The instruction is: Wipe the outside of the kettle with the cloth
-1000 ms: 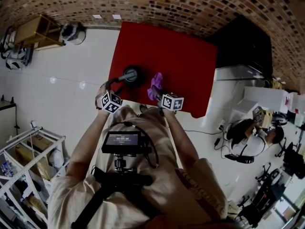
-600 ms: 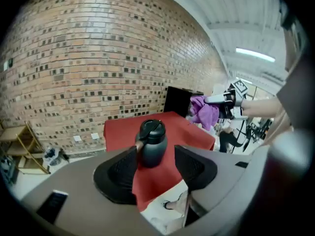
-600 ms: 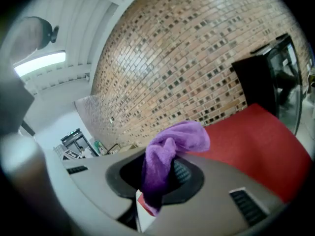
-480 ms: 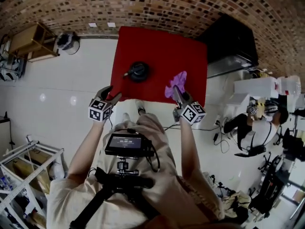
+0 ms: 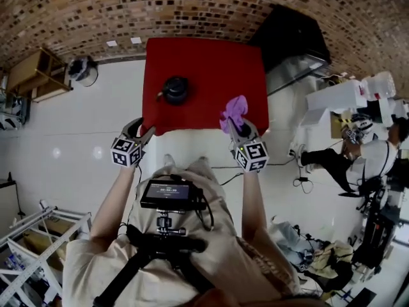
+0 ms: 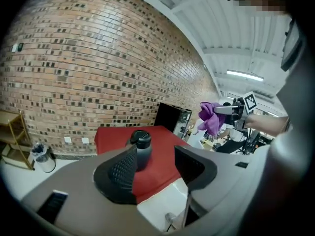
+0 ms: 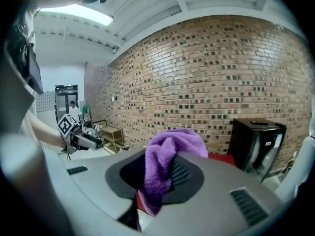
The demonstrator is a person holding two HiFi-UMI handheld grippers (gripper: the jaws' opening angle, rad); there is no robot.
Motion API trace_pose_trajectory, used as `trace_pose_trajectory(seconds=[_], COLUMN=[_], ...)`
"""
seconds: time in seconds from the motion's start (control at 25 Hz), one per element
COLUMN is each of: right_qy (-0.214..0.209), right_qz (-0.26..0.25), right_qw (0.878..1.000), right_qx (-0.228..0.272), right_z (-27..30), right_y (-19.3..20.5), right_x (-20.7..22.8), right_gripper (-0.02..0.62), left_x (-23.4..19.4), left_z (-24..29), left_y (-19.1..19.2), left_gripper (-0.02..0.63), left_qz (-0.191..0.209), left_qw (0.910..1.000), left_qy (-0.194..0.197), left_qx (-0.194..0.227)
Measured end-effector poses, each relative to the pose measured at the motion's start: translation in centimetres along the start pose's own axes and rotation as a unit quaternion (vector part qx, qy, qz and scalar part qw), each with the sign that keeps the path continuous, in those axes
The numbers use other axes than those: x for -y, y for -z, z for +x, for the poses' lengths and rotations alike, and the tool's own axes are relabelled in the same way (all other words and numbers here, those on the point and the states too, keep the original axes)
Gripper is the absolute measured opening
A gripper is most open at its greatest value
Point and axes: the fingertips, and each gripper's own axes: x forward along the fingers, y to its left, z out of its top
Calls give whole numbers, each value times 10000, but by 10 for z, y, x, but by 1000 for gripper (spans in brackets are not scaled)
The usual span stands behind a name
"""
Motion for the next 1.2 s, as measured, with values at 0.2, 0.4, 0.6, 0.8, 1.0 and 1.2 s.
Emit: trace_pose_trajectory(seconds=[0.2, 0.4, 0.6, 0.8, 1.0, 1.2], right_qy=[183, 224, 173, -54, -190, -323], right_qz=[-11, 286, 381, 534, 426, 394], right_qw=[9995, 9991, 9991, 9985, 9988, 9986], right_qx=[-240, -207, -72, 96, 130, 156], right_z=[-15, -47, -69, -68, -65, -63], right_y=[25, 43, 57, 52, 50, 50], right_x=[15, 44, 63, 71, 73, 69], right_gripper=[84, 84, 81, 80, 80, 80], left_x=[1, 20, 37, 50, 59, 66], left_z=[4, 21, 34, 43, 52, 52], left_y=[2, 11, 9, 9, 12, 11], left_gripper=[242, 241, 241, 241, 241, 241], left_qz=[-112, -185, -305, -424, -591, -606], left_qw=[9994, 9987, 9978, 9970, 9955, 9953], left_qy=[-314, -468, -586, -645, -734, -758], left_qx=[24, -92, -89, -38, 17, 55])
